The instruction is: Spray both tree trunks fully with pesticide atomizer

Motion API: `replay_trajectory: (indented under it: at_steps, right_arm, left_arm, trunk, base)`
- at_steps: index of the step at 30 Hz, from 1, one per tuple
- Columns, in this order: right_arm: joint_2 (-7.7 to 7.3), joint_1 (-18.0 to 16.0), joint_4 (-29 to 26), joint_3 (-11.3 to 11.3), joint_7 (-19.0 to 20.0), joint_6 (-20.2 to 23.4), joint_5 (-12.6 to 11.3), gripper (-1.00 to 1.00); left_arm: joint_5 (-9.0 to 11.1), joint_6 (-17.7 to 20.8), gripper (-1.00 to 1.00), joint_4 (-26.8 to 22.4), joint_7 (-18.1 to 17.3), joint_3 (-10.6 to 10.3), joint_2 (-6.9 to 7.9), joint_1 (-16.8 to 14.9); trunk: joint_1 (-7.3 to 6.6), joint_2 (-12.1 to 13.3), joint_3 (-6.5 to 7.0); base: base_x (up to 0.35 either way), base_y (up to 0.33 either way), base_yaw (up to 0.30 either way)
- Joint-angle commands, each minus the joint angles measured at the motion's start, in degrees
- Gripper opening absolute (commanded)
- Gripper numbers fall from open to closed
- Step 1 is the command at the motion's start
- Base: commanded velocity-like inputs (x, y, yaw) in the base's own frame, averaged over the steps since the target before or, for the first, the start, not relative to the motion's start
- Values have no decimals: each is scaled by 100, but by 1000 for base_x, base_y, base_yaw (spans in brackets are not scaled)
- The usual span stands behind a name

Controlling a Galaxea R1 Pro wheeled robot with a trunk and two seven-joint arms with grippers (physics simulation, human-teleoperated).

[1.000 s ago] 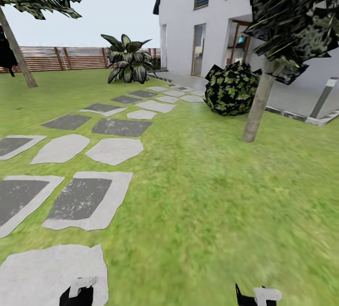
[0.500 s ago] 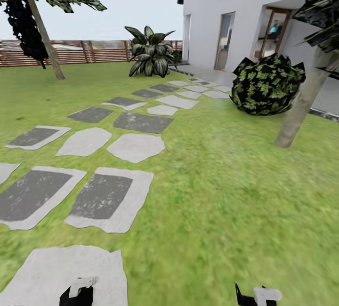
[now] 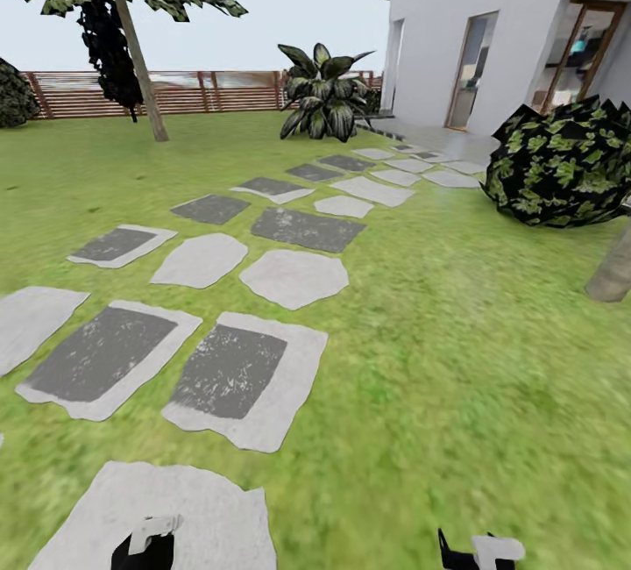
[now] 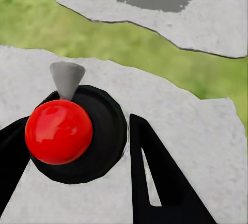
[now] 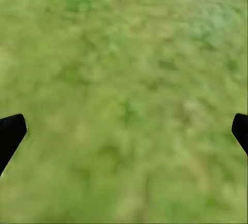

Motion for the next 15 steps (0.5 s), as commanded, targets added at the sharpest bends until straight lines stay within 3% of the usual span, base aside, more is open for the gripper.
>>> replay_trajectory:
  at_steps: [1, 15]
  right_arm:
    - [0, -2, 1, -19, 0, -19, 5, 100]
    - [0, -2, 0, -19, 0, -19, 5, 100]
  left_arm:
    - [29, -20, -100, 7, 7, -10, 0, -5]
    - [31, -21, -100, 16, 7, -17, -9, -5]
  trunk:
    - [2, -2, -10]
    - [2, -2, -76]
  base:
    - [290, 190, 252]
    - [298, 158, 252]
